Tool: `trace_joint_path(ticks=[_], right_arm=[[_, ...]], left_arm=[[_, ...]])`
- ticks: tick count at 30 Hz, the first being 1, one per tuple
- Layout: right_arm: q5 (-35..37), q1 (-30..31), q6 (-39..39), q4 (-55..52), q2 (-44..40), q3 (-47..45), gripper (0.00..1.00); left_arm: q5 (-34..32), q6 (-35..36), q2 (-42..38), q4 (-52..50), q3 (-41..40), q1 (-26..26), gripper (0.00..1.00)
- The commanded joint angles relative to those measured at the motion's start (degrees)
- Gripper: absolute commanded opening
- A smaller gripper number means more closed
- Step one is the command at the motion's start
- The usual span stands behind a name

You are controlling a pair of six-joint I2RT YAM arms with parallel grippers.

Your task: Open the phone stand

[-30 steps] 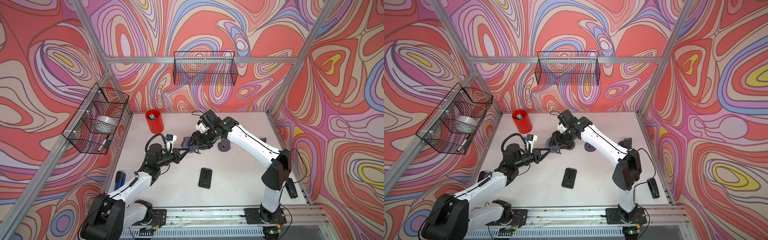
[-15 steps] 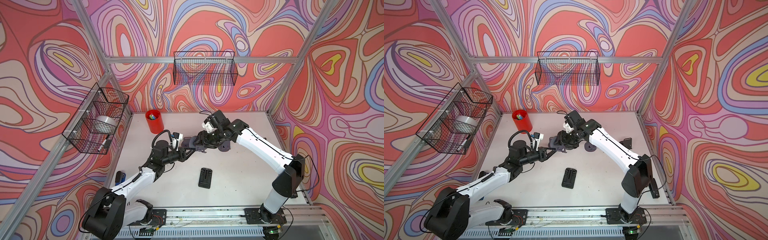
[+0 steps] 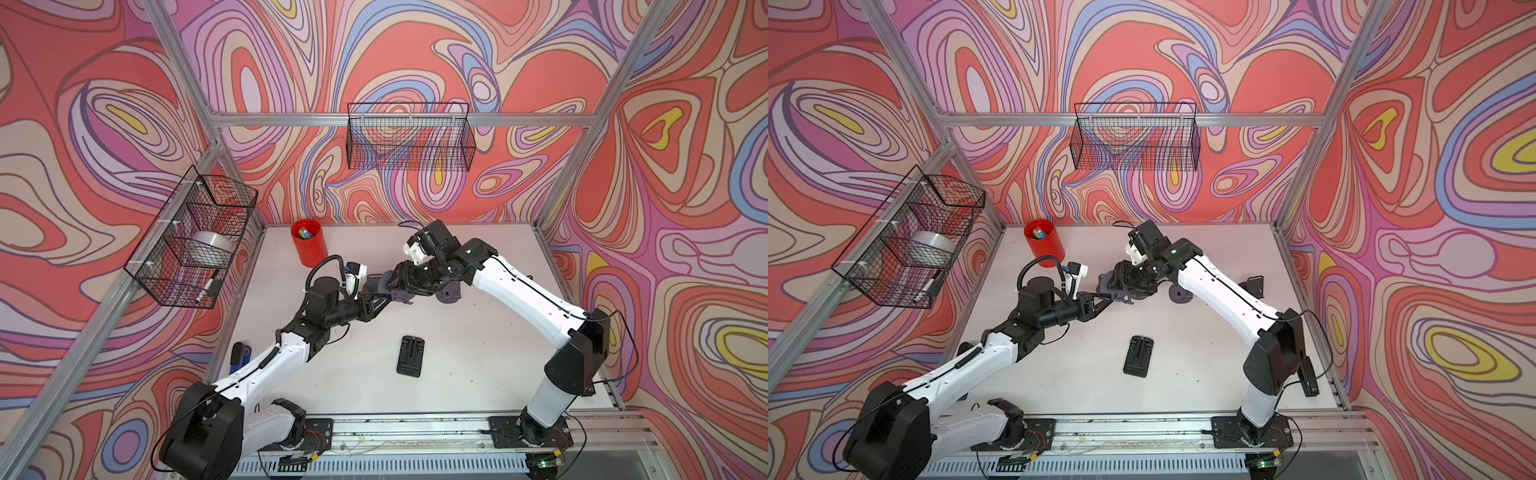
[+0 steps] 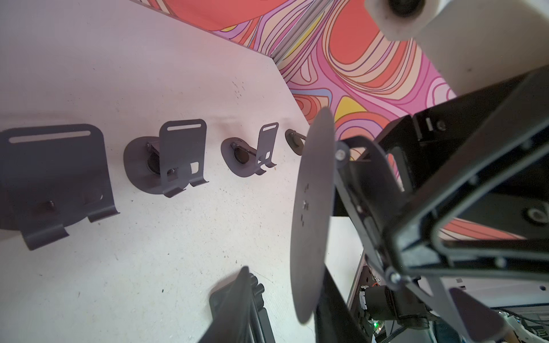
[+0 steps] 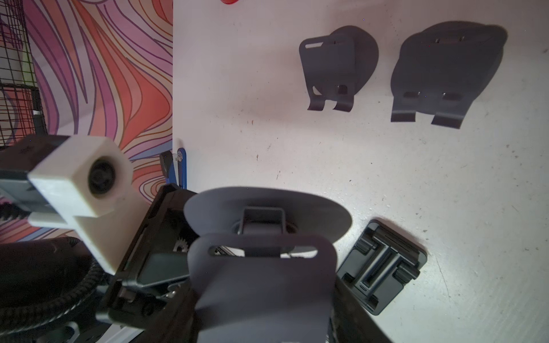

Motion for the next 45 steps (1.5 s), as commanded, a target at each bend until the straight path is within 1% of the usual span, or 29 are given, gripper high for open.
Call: trace_joint_path(ticks=[1, 8, 11, 14, 25, 28, 33, 37, 39, 42, 45], right_arm=[[0.09, 0.17, -0.97, 0.22, 0.41, 2.00, 0.07], [-0.09, 0.31, -1.24, -0.01, 0.69, 2.27, 0.07], [-0.49, 0.42, -1.14, 0.28, 0.99, 2.52, 0.07], [-0.66, 0.61, -1.30, 0.06, 1.46, 2.66, 0.07], [-0.43, 0.70, -1.45, 0.11, 1.66, 2.92, 0.06], [-0.61, 0.76, -1.41, 0.38, 1.66, 3.05, 0.06], [-0.85, 0.77, -1.41, 0.65, 1.75, 2.06, 0.06], [-1.05, 0.79, -1.36, 1.29, 1.78, 1.74, 0.06], [-1.31, 0.83, -1.26, 1.74, 1.82, 1.55, 0.07], [-1.34, 0.79, -0.84, 2.72, 1.58, 0.97, 0.10], [-1.06, 0.79, -0.21, 4.59, 0.89, -0.20, 0.22]], left_arm=[[0.00, 2.22, 0.59, -1.31, 2.78, -0.18, 0.32], [1.28, 1.48, 3.26, 0.98, 4.85, -0.31, 0.32], [1.42, 1.40, 4.16, 1.47, 5.23, -0.32, 0.29], [1.48, 1.01, 4.80, 2.16, 5.57, -0.30, 0.29], [0.22, 1.15, 4.45, 2.03, 6.93, -0.30, 0.29], [0.41, 0.96, 5.06, 2.09, 7.26, -0.27, 0.20], [-0.36, 0.23, 5.01, 3.40, 6.73, -0.31, 0.10], [-0.49, 0.08, 4.98, 3.84, 6.60, -0.26, 0.02], [-0.33, -0.16, 5.00, 4.71, 6.23, -0.30, 0.00], [-0.20, -0.55, 4.75, 6.89, 5.31, -0.25, 0.00], [0.14, -0.44, 4.54, 8.88, 4.59, -0.29, 0.00]])
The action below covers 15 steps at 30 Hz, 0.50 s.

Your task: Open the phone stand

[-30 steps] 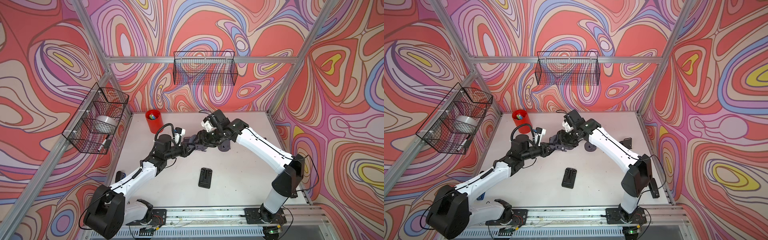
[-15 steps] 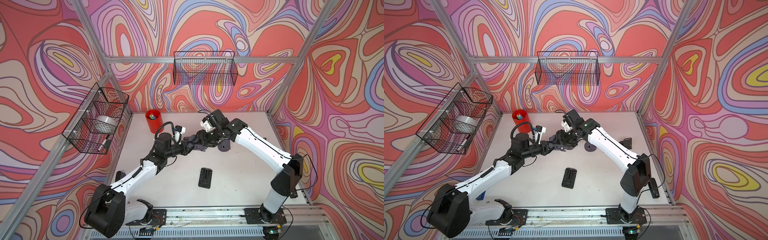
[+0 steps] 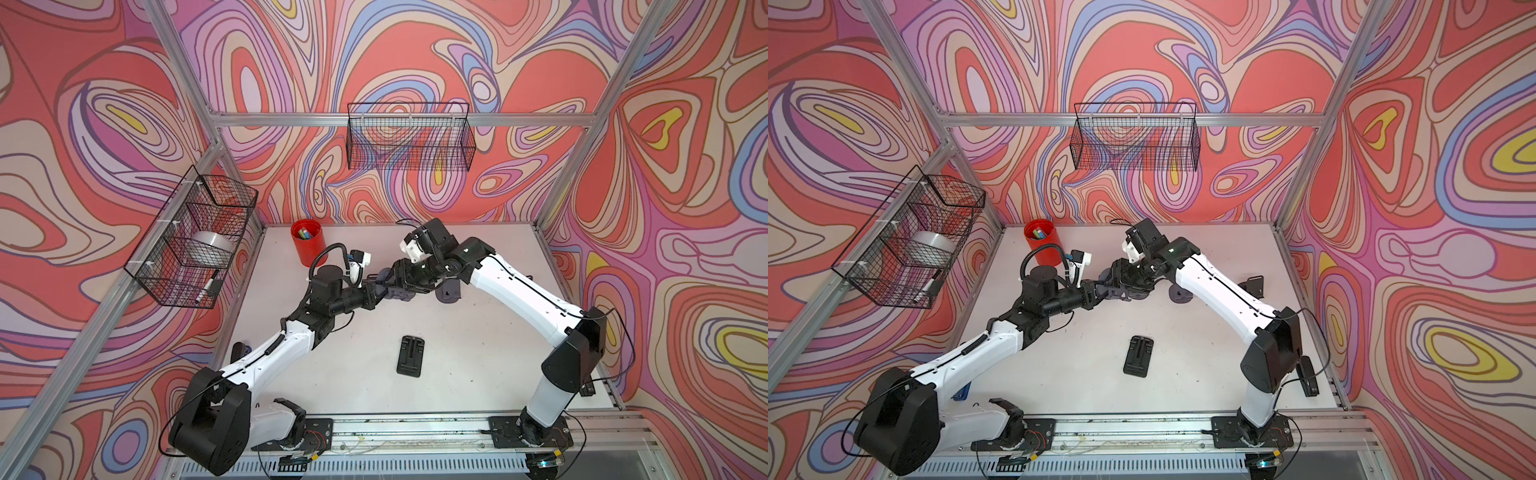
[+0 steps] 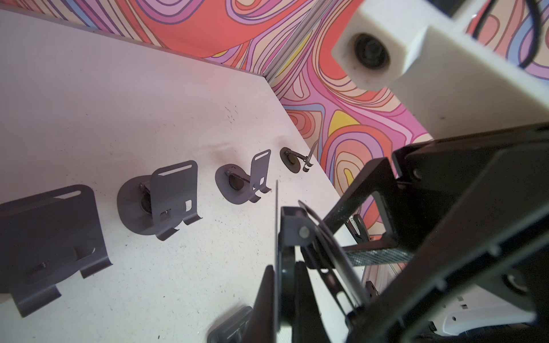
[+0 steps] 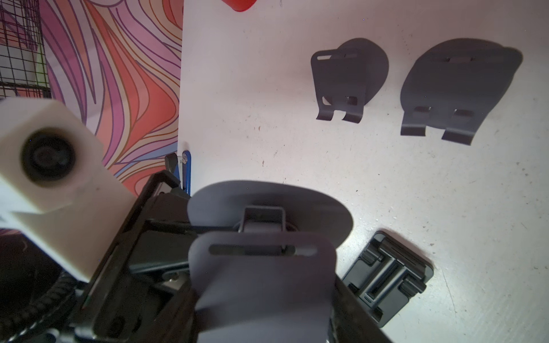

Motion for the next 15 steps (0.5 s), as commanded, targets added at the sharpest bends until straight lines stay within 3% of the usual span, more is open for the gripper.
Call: trace_joint_path(ticks=[1, 7, 10, 15], right_arm=[[-0.86, 0.29, 0.42, 3.77, -0.63, -1.87, 0.28], [-0.83, 0.29, 1.59, 9.56, -2.90, -5.09, 0.64], [0.63, 0.20, 0.74, 10.44, -4.36, -5.80, 0.76], [-0.61, -2.52, 0.35, 14.77, -7.45, -8.61, 0.86]], left_arm=[[0.72, -1.02, -0.29, 6.70, -0.71, -0.14, 0.00], [4.44, -1.52, 0.72, 12.69, -1.81, -0.14, 0.00], [6.34, -0.99, 0.94, 14.48, -1.84, -0.16, 0.00], [10.41, -1.70, 2.43, 17.95, -1.29, -0.02, 0.00]])
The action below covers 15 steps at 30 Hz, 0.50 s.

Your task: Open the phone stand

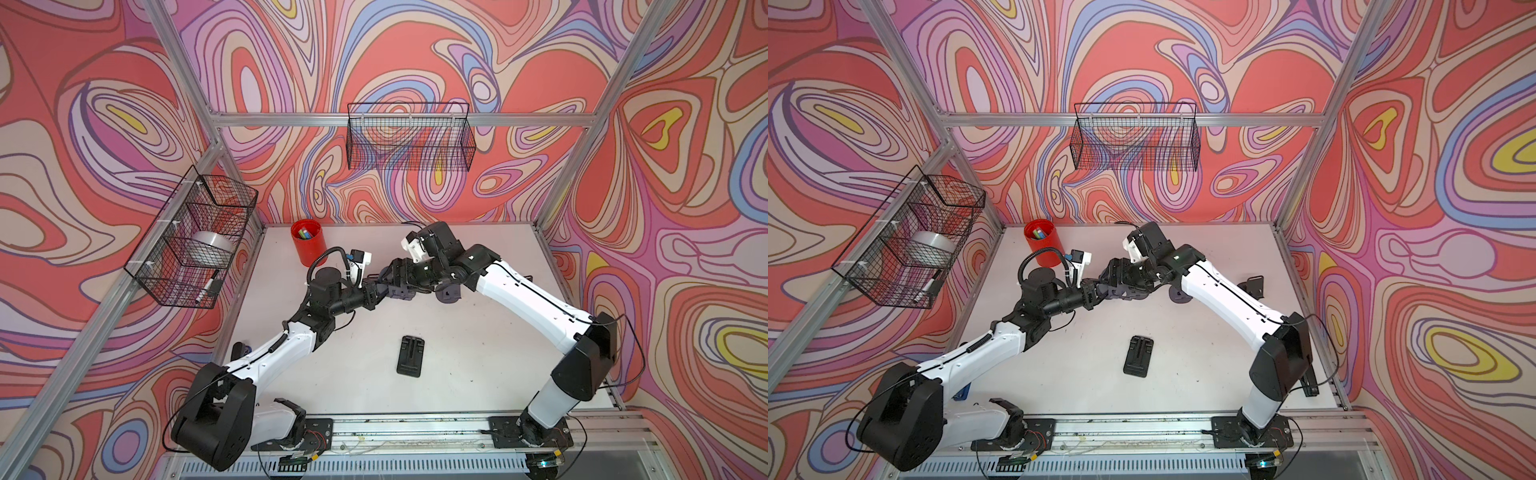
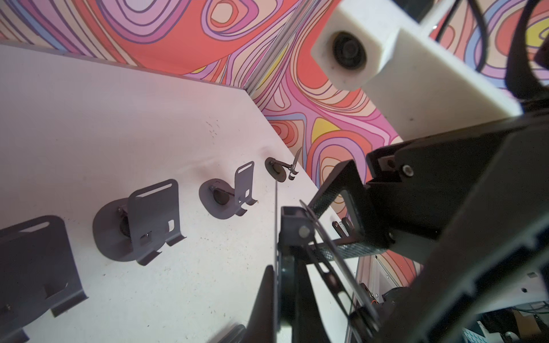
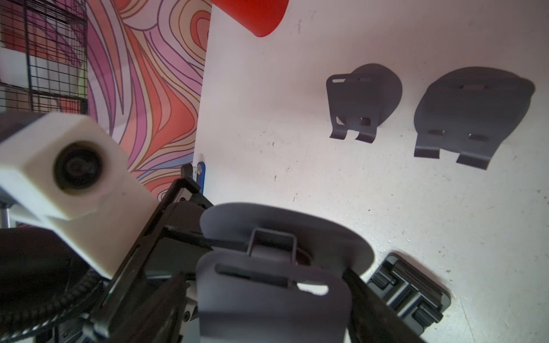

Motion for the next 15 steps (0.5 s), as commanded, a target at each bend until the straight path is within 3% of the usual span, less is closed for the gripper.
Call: trace_joint_path(ticks=[1, 5, 7, 12, 15], right_arm=[[-0.55, -2.52, -1.14, 5.42, -2.68, -1.76, 0.87], [-4.52, -6.22, -1.66, 9.44, -4.83, -4.84, 0.86], [-7.32, -8.16, -1.44, 12.35, -6.29, -6.99, 0.82], [-13.59, -12.24, -0.96, 16.09, -8.04, -11.25, 0.51], [-15.03, -13.20, -2.23, 15.83, -8.18, -12.05, 0.44]], left_arm=[[6.62, -1.51, 1.58, 9.07, 0.85, -0.17, 0.00], [9.09, -6.91, 5.28, 16.77, 1.20, -0.15, 0.00], [9.44, -10.53, 7.77, 22.33, 1.12, -0.13, 0.00], [8.85, -18.14, 13.19, 33.79, 1.85, -0.10, 0.00], [8.22, -19.16, 14.23, 35.39, 2.50, -0.20, 0.00]])
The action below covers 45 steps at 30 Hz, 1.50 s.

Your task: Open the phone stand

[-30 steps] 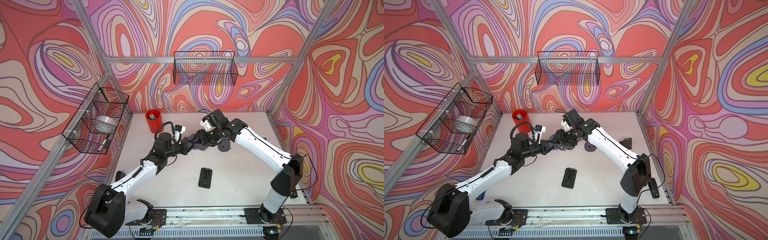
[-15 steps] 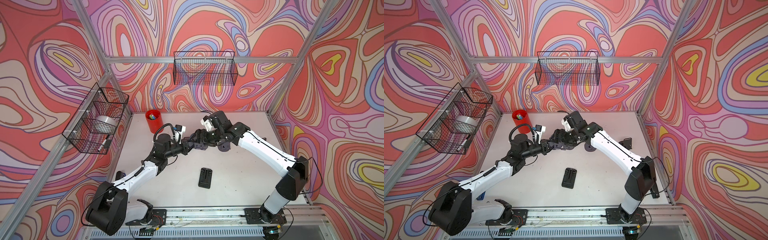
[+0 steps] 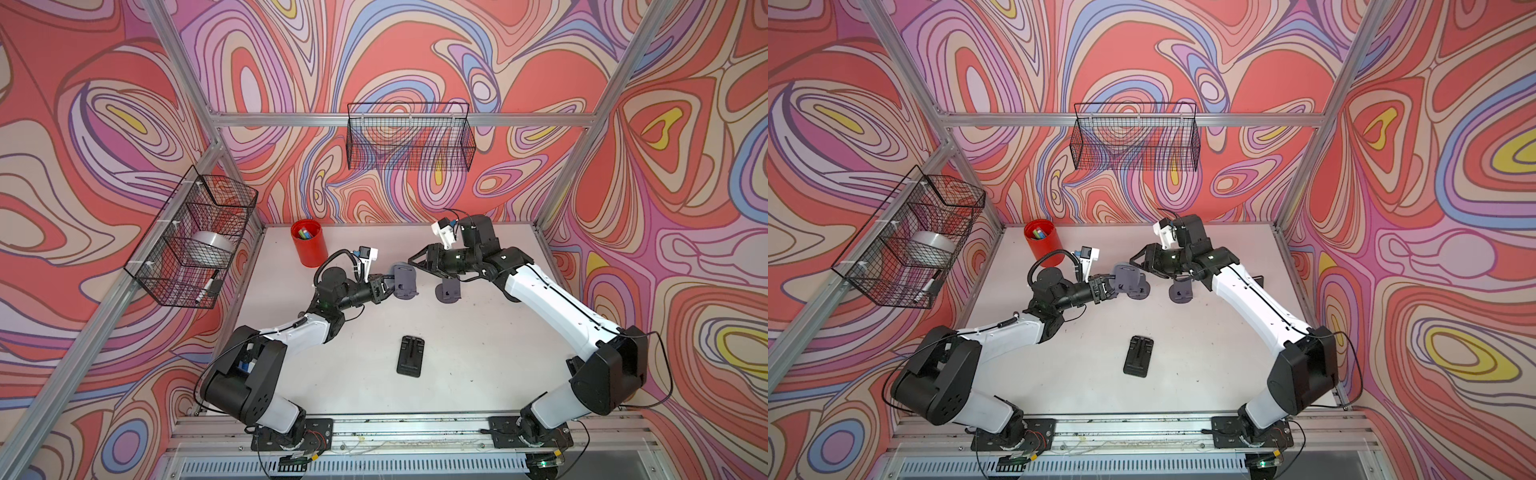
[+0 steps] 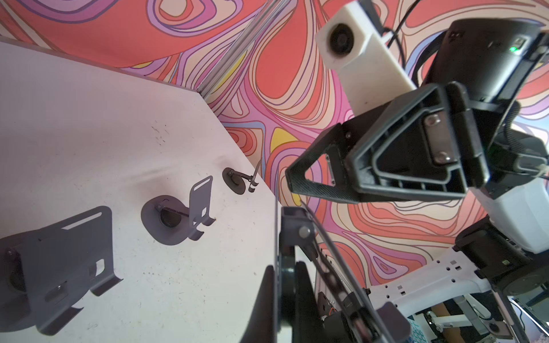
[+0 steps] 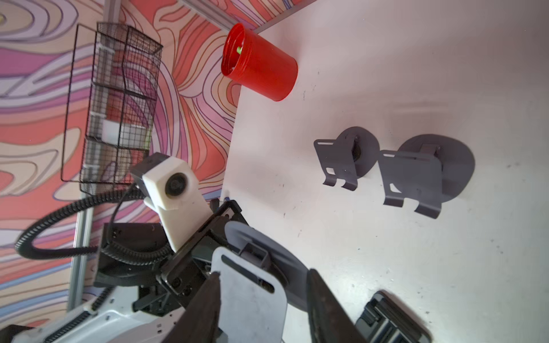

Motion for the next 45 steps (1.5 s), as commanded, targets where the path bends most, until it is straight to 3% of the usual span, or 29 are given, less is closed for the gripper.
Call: trace_joint_path(ticks=[1, 12, 20, 27, 31, 36, 45], right_arm=[[-3.79, -0.64, -1.86, 1.92, -1.87, -0.83, 0.44], [-8.42, -1.73, -1.09, 7.42, -1.26, -2.63, 0.41], [-7.12, -1.71, -2.31, 5.50, -2.67, -1.80, 0.40], [-2.12, -1.70, -5.66, -0.91, -4.32, 0.02, 0.52], [-1.68, -1.74, -5.64, -1.04, -4.79, 0.11, 0.53], [-3.27, -1.70, -5.34, 0.58, -4.42, -0.19, 0.45], [-8.70, -1.78, -2.63, 7.37, -1.74, -1.28, 0.41]], left_arm=[[0.93, -4.06, 0.57, 9.97, 2.71, -0.14, 0.00], [1.36, -5.24, 1.66, 10.58, 4.22, -0.31, 0.00], [1.27, -4.81, 1.66, 9.01, 4.50, -0.28, 0.00], [1.09, -4.27, 1.38, 8.02, 4.94, -0.31, 0.00], [1.10, -4.01, 1.27, 7.50, 5.12, -0.31, 0.00], [1.09, -3.83, 1.22, 7.05, 5.18, -0.29, 0.00], [1.44, -3.85, 1.56, 5.93, 5.81, -0.59, 0.00]])
